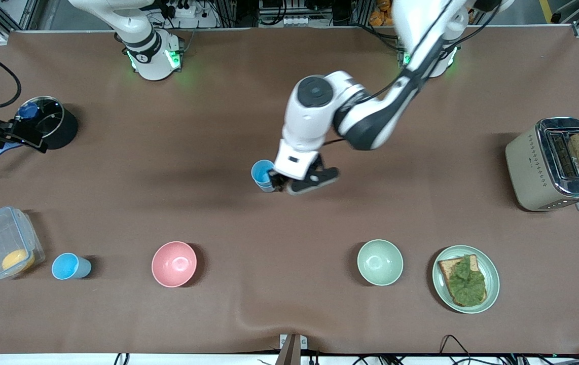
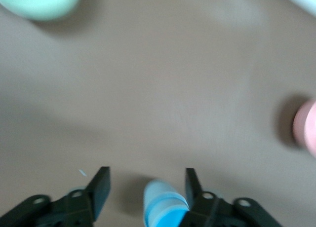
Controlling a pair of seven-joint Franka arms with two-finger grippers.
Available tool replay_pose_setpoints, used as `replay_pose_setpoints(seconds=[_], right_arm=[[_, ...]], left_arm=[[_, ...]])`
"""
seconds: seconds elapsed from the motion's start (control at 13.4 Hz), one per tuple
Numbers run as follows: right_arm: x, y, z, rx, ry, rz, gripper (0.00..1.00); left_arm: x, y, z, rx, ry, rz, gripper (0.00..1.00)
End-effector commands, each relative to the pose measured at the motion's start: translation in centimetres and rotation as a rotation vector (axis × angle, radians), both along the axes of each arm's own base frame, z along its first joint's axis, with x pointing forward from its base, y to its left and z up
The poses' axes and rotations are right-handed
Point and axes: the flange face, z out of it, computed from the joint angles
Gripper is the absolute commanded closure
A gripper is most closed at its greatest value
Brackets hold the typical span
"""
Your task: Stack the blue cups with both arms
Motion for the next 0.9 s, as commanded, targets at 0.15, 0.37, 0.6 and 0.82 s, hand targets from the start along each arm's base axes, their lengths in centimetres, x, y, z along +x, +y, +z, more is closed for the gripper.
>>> replay_pose_setpoints(seconds=[0.15, 0.37, 0.6, 0.82], right_arm=[[-0.4, -0.3, -0.1, -0.002, 0.003, 0.007, 0.0], [-0.4, -0.3, 0.0, -0.002, 0.003, 0.007, 0.0], [-0.5, -0.2, 0.0, -0.002, 0.008, 0.009, 0.0], [-0.5, -0.3, 0.0, -0.002, 0.009, 0.007, 0.0]], left_arm=[[2.5, 13.4, 11.2, 0.148, -0.026, -0.03, 0.0], [3.0, 20.7, 15.1, 0.217, 0.008, -0.058, 0.0], [3.4, 27.9, 17.7, 0.222, 0.055, -0.194, 0.0], [2.7, 33.3, 19.3, 0.16, 0.109, -0.239, 0.0]])
